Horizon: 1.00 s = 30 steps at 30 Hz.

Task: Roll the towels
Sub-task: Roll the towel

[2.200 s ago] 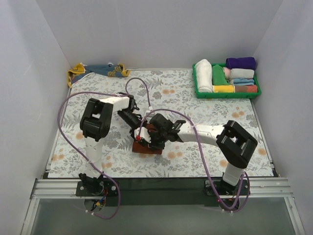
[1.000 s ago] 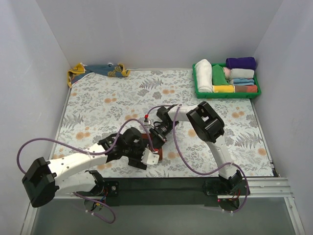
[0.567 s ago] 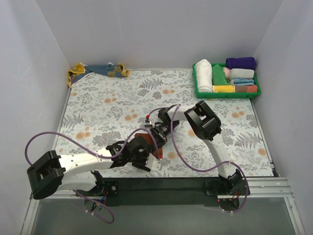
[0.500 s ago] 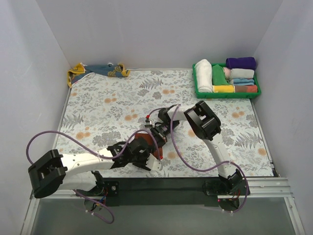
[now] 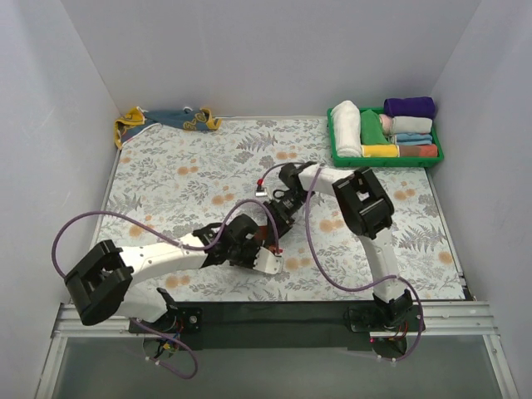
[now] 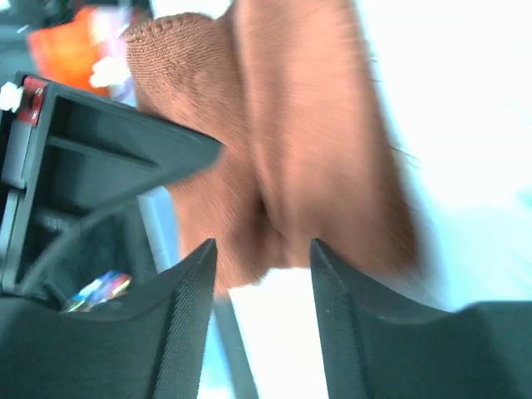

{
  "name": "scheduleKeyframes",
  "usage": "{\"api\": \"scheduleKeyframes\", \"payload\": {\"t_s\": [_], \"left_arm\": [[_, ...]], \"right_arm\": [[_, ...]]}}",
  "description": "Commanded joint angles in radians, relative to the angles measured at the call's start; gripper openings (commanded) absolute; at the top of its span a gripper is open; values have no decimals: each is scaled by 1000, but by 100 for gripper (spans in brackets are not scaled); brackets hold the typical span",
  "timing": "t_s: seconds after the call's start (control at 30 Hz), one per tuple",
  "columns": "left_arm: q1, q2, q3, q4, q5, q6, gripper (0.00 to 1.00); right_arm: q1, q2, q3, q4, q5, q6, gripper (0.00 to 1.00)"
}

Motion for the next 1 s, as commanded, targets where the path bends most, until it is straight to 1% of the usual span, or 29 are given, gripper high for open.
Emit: {"api": "scheduleKeyframes", "payload": {"t_s": [0.0, 0.03, 0.1, 0.17, 0.2, 0.27, 0.3, 0.33, 0.37, 0.43, 0.53, 0.63, 0.67, 0.7, 0.73, 0.77, 0.8, 0.83, 0.87, 0.9, 0.97], "left_arm": [[99, 105, 42, -301, 276, 12, 0], [122, 128, 92, -330, 310, 35, 0], [186, 194, 142, -413, 362, 66, 0], [223, 255, 204, -483, 430, 107, 0], [252, 277, 223, -506, 451, 117, 0], [282, 350, 289, -583, 525, 150, 0], [311, 375, 311, -606, 548, 161, 0], [323, 428, 335, -631, 588, 173, 0], [346, 458, 375, -673, 599, 195, 1], [371, 514, 415, -706, 616, 219, 4], [412, 652, 504, -766, 637, 252, 8], [443, 735, 608, -836, 665, 292, 9], [451, 786, 630, -864, 668, 299, 10], [457, 806, 648, -872, 668, 305, 10], [460, 823, 680, -878, 669, 310, 10], [461, 852, 693, -875, 668, 307, 10], [466, 866, 706, -875, 669, 302, 10], [466, 892, 732, -881, 672, 305, 11], [468, 904, 748, -893, 674, 307, 12], [468, 913, 759, -896, 679, 309, 13], [468, 935, 785, -904, 682, 315, 13]], "right_arm": [[-123, -126, 52, 59, 216, -12, 47], [-140, -146, 52, 58, 224, -12, 48], [-188, -206, 43, 62, 244, -15, 49], [-218, -247, 31, 67, 249, -20, 49], [-249, -296, 23, 70, 249, -21, 49], [-274, -348, -11, 87, 249, -31, 49], [-287, -405, -26, 91, 250, -37, 49], [-291, -433, -52, 94, 258, -56, 49], [-291, -489, -69, 99, 262, -67, 49], [-289, -545, -101, 110, 263, -89, 49], [-265, -640, -172, 140, 299, -121, 49], [-194, -727, -254, 197, 402, -150, 55], [-168, -770, -300, 235, 464, -164, 56], [-104, -790, -320, 260, 504, -164, 58], [-69, -807, -342, 287, 546, -164, 59], [-30, -824, -363, 342, 630, -167, 61], [43, -853, -402, 373, 670, -172, 63], [82, -862, -422, 440, 751, -175, 65], [117, -869, -439, 476, 791, -175, 69], [186, -872, -452, 505, 831, -179, 70], [246, -858, -482, 583, 937, -202, 71]]}}
